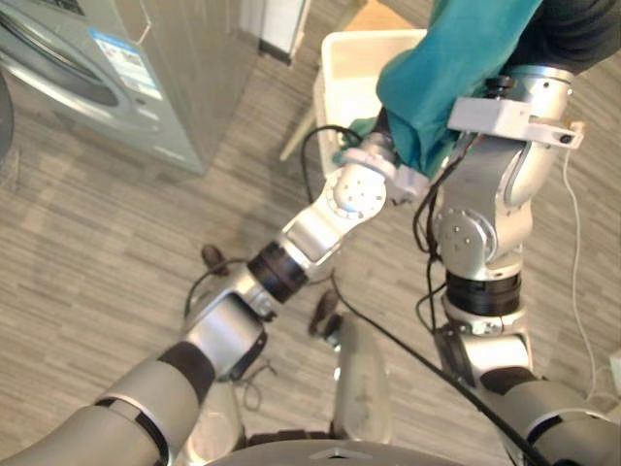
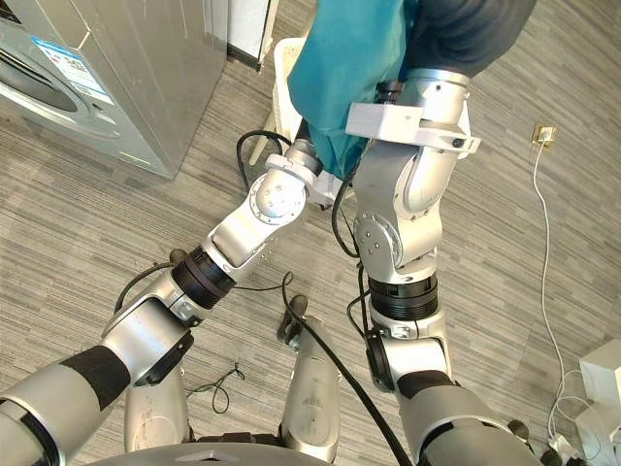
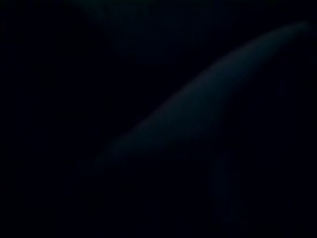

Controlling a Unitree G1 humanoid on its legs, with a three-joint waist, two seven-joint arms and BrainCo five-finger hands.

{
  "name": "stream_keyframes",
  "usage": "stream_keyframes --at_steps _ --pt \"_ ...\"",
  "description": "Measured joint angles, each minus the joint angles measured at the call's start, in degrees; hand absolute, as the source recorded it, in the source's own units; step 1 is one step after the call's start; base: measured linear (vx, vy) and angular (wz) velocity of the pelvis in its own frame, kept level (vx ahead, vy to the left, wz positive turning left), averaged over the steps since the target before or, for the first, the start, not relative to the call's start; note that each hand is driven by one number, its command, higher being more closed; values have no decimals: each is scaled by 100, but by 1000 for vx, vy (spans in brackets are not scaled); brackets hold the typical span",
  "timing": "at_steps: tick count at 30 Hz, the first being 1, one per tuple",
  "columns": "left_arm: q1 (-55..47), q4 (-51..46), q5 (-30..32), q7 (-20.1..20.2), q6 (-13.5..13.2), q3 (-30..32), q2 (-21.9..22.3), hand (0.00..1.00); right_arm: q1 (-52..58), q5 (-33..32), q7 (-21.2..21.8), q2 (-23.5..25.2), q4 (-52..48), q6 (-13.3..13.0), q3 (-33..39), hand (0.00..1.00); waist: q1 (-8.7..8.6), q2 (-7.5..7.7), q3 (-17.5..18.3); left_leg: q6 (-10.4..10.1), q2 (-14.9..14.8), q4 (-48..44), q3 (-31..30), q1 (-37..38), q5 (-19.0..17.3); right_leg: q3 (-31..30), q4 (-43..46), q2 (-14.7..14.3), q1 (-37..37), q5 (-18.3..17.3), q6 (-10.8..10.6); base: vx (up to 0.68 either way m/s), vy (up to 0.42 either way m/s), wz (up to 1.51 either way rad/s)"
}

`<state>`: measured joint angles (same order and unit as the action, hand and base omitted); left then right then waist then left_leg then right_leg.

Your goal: Pick up the laundry basket with both hands and put the clothes into the washing machine.

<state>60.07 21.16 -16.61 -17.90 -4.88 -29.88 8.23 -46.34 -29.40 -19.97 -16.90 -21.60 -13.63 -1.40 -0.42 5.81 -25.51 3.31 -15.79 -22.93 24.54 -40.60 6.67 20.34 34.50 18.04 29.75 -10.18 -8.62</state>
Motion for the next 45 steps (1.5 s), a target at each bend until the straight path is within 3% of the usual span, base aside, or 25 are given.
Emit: stream_keyframes --at_steps 5,10,18,22,45 --pt "-85 26 -2 0 0 -59 -10 100 144 2 60 -15 0 42 5 0 72 -25 21 16 66 -6 -43 153 -46 85 4 60 -226 -50 -43 48 -67 9" --pt "-108 26 -3 0 -1 -131 -14 100 283 4 116 -90 -1 42 120 0 133 -147 110 15 87 -27 -70 171 -81 108 -51 64 -310 -66 -42 47 -69 4" --pt "-240 18 -11 0 -1 -176 -29 100 470 11 117 -81 2 160 149 0 185 -160 126 3 90 -91 -94 377 -169 192 -68 87 -594 -92 -99 52 -80 2" --pt "-264 4 -22 0 -1 -177 -32 100 541 29 115 -81 3 162 150 0 192 -219 310 -11 90 -87 -89 368 -186 205 -111 85 -598 -141 -51 45 -97 -1" --pt "-283 -231 -84 -57 -1 -156 -38 100 621 274 230 -109 7 169 97 0 234 -221 332 -3 6 -411 -111 254 -423 199 -198 53 -646 -92 -121 39 -63 -1"
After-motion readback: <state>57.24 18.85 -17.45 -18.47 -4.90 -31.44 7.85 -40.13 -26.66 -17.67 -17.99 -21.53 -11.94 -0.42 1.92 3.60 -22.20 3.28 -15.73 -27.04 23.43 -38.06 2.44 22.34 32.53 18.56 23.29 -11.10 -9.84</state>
